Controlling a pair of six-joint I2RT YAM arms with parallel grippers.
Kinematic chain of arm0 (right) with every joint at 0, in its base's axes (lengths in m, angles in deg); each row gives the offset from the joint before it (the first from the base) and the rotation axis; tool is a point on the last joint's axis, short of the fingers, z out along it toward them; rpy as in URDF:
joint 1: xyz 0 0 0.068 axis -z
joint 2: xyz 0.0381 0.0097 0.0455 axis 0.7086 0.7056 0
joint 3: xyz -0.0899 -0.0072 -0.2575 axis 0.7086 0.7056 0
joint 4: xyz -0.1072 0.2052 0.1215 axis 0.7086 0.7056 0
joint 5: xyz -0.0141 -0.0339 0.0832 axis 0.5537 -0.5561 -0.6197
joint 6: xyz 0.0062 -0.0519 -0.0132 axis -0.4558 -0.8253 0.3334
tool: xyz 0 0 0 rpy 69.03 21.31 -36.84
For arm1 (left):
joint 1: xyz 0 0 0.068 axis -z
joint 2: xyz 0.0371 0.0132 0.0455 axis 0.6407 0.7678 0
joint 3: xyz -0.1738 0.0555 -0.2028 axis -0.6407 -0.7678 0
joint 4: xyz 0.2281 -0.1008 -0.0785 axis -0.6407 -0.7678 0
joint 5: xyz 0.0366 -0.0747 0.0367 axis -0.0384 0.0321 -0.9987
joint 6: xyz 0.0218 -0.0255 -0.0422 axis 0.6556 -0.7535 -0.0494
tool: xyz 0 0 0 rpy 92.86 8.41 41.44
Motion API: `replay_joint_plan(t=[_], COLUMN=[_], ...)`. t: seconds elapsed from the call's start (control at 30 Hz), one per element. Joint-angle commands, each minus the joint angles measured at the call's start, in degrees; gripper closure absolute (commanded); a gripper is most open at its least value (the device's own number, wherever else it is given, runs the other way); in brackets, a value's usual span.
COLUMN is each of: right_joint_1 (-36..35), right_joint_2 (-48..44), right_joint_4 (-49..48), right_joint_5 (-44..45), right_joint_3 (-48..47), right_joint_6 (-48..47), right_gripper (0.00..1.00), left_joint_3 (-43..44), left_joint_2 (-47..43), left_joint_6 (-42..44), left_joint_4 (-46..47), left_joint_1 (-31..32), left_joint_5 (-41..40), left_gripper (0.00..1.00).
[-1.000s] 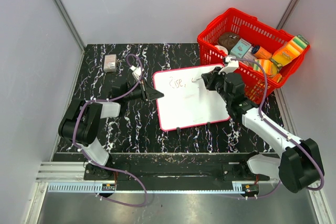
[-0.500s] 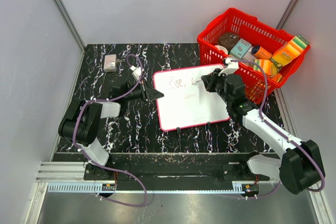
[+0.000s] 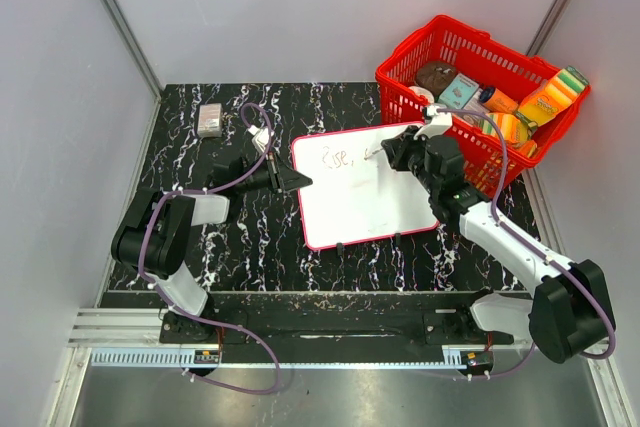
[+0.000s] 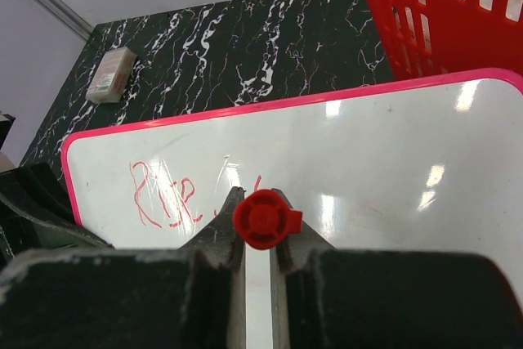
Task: Write a sentence on the whiteboard
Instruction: Put down the whiteboard on the whiteboard stand.
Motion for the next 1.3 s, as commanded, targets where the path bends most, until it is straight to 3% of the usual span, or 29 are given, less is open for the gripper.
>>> replay_joint_plan(t=[0.0, 1.27], right_joint_1=[0.3, 1.5], right_joint_2=[0.9, 1.5], right_joint_4=[-1.1, 0.3], right_joint_5=[2.6, 5.8], right_joint_3=[-2.0, -4.1], right_joint_6=[-0.8, -1.5], right_gripper=[1.0, 1.0], left_joint_3=[0.5, 0.4], left_joint_2=[-1.5, -1.7], left_joint_6=[4.9, 5.1], left_joint_4=[1.7, 1.5], left_joint_1=[1.2, 1.2], left_joint_5=[-0.1, -0.3], left_gripper=[1.0, 1.0])
